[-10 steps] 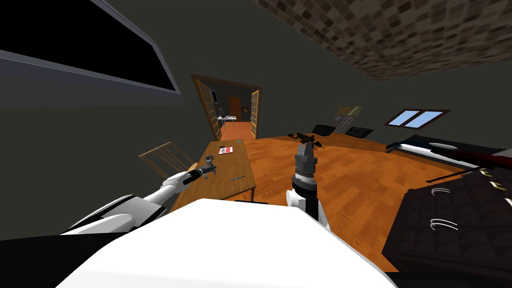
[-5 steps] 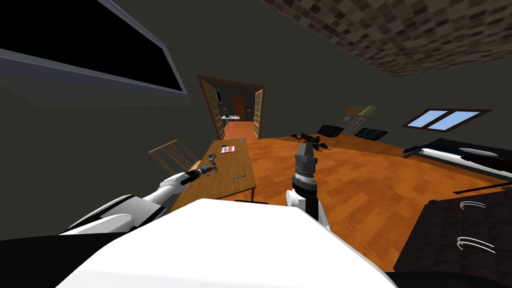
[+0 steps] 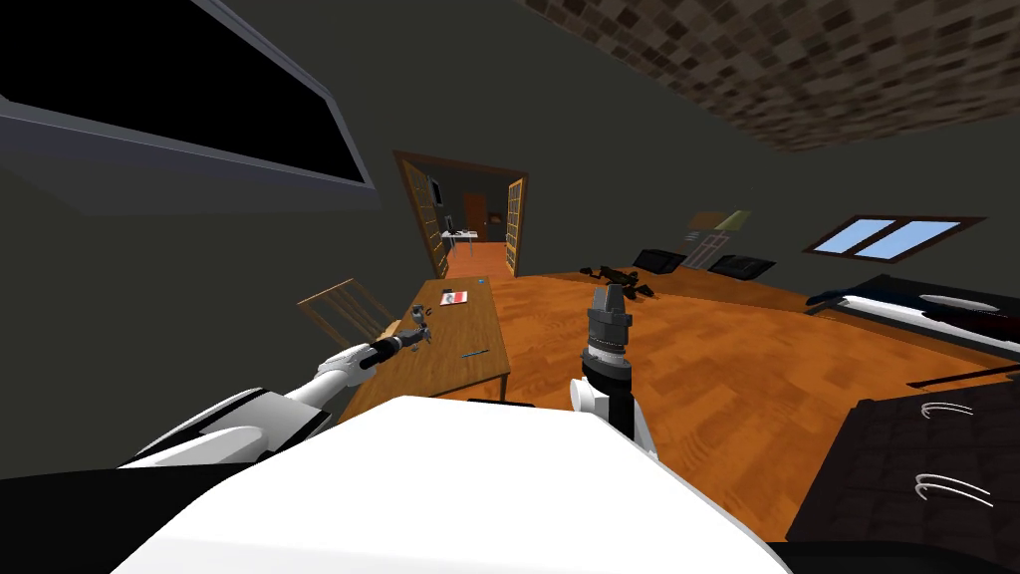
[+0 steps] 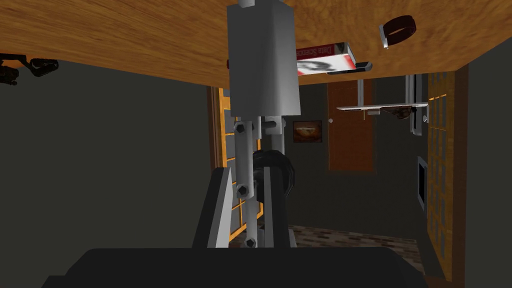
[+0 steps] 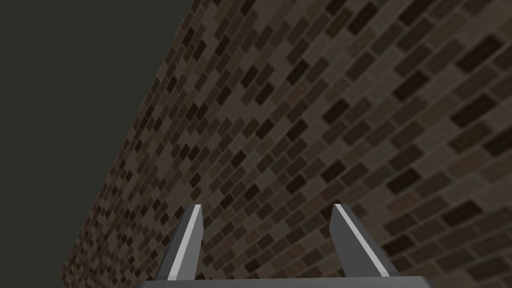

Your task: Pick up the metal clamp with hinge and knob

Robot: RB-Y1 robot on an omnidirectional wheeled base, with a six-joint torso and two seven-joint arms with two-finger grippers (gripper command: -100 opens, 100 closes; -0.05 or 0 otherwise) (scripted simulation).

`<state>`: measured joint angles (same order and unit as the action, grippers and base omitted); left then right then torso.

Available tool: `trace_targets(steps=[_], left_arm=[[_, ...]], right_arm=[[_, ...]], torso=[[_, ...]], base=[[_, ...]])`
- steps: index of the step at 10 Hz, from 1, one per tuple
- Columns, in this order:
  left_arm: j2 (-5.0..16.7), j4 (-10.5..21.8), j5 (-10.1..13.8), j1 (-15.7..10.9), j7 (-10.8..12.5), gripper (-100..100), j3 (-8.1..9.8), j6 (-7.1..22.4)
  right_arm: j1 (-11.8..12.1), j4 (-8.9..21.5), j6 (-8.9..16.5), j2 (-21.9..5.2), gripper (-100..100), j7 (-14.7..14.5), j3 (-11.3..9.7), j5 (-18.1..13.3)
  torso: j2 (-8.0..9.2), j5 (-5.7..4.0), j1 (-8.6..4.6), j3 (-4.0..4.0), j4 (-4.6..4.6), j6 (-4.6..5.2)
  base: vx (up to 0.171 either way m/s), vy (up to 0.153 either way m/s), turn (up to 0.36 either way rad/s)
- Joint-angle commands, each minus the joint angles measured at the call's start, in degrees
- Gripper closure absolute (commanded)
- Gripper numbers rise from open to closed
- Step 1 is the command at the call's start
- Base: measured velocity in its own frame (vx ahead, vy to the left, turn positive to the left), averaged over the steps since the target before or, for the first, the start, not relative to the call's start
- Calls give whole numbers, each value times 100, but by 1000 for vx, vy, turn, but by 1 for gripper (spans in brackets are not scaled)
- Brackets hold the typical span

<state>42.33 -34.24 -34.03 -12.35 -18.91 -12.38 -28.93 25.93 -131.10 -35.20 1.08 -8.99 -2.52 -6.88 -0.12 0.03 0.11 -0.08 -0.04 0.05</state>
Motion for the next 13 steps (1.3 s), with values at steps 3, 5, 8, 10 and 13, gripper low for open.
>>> trace_targets(steps=[3, 5, 8, 10, 13], left_arm=[[-24, -106, -286, -10, 288, 100, -29, 250], [-39, -245, -540, -3, 553, 100, -59, 492], [-55, -384, -879, 4, 988, 100, -90, 782], [-55, -384, -928, 4, 1201, 100, -90, 787], [-85, -663, -1469, 19, 1766, 100, -151, 1309]], right_arm=[[0, 0, 0, 0, 0, 0, 0, 0], [-1, 0, 0, -1, 0, 0, 0, 0], [0, 0, 0, 0, 0, 0, 0, 0], [-1, 0, 0, 0, 0, 0, 0, 0], [-1, 0, 0, 0, 0, 0, 0, 0]], torso=[[1, -2, -3, 1, 1, 1], [-14, 8, 23, -8, -2, 18], [-23, 14, 21, -18, -13, 12], [-10, 30, 30, -16, -20, 24], [-22, 34, 42, -23, -23, 26]], base=[[1, 20, -64], [-15, 79, -238], [-44, 33, -88], [-67, 39, -56], [-83, 68, -161]])
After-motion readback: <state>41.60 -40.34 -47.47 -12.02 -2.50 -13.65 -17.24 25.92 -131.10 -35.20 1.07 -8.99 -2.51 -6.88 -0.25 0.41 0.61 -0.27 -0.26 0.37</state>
